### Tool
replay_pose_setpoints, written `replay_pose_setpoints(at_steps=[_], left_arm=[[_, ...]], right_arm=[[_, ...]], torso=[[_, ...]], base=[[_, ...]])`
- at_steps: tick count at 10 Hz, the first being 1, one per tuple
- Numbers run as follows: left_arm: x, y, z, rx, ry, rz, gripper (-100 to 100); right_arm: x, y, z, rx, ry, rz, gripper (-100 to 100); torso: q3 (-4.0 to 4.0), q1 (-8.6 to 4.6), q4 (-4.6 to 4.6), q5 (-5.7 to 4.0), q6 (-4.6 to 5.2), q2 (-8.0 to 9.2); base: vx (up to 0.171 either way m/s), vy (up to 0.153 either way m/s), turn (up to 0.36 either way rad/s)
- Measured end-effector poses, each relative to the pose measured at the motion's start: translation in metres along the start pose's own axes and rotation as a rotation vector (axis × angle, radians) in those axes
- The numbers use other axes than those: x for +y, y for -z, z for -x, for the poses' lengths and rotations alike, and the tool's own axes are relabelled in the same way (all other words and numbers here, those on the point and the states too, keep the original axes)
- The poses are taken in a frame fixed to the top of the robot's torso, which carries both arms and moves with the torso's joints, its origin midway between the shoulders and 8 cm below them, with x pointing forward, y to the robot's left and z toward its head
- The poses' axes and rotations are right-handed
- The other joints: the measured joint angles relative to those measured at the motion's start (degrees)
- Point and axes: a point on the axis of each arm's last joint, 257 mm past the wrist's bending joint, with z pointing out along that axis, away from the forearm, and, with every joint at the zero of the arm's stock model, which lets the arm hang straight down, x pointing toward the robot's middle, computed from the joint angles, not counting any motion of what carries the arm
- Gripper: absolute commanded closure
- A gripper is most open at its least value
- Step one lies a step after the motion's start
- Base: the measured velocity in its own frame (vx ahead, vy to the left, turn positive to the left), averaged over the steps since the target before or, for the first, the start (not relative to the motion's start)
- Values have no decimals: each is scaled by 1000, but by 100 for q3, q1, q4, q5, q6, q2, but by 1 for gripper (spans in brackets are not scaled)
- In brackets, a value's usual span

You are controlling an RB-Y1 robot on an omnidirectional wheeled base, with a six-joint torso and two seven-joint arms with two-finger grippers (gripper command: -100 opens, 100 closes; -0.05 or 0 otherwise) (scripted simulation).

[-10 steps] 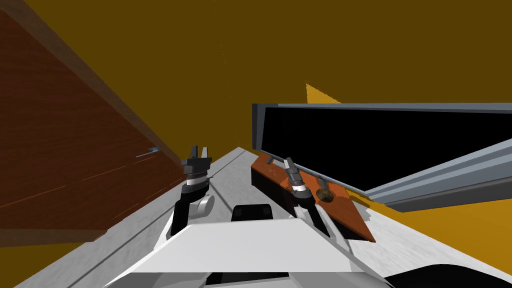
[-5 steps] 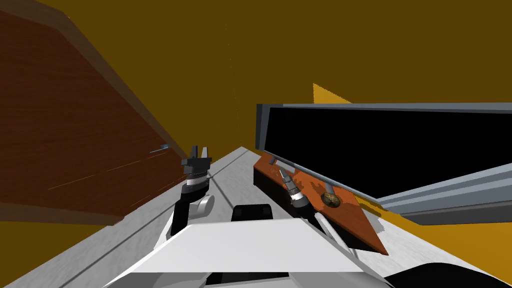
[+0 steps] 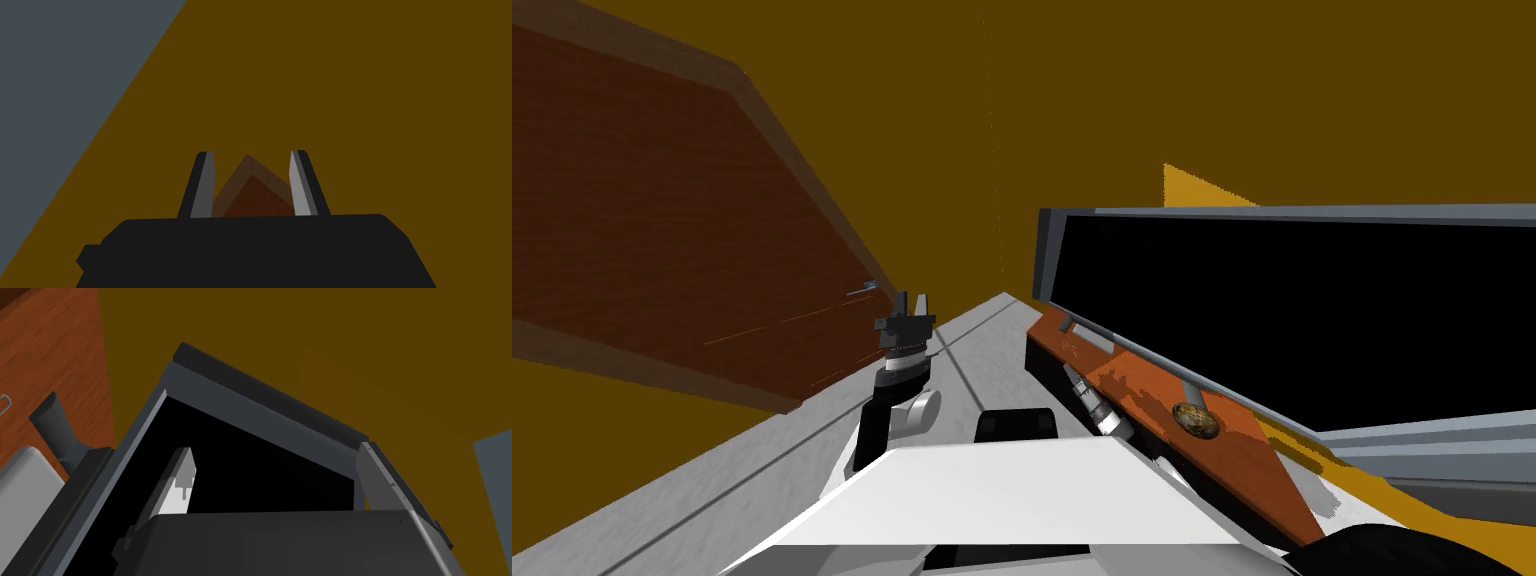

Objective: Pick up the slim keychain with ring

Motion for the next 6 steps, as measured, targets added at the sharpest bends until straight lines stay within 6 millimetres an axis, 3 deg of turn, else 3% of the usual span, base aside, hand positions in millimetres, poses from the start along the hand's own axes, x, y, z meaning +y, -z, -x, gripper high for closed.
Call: replay_pose_setpoints(at_steps=[3,6], left_arm=[[0,0,0,0,0,0,0],[0,0,0,0,0,0,0]], right_arm=[[-37,25,-37,108,13,-101,-100],[-81,65,-74,226,29,-208,-100]], torso=[[-2,-2,0,0,1,-4],[-5,-4,-1,-1,0,-8]], base=[[8,6,149],[16,1,130]])
